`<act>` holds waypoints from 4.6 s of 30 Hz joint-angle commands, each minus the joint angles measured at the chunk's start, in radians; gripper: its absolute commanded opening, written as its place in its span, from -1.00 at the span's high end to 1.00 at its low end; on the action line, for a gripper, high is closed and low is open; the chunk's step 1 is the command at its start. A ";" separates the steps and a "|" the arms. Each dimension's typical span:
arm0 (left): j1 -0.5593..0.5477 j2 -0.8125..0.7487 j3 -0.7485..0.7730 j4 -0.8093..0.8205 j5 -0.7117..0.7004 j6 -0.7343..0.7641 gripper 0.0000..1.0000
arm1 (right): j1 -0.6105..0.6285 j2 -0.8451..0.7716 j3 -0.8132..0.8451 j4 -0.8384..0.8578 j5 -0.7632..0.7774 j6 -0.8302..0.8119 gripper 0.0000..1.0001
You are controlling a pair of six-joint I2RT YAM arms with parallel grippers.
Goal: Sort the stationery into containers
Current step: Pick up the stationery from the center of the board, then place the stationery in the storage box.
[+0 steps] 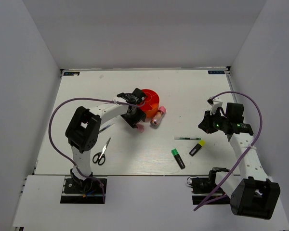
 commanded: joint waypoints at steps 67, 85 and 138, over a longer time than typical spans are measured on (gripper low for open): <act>0.046 -0.322 -0.041 0.378 -0.099 1.343 1.00 | -0.006 -0.029 0.022 0.019 -0.016 0.001 0.73; 0.155 -0.130 0.016 0.629 0.049 1.211 1.00 | -0.008 -0.009 0.021 0.022 -0.002 -0.013 0.73; 0.172 -0.073 -0.015 0.607 0.116 1.088 0.00 | -0.008 0.004 0.024 0.022 0.012 -0.016 0.70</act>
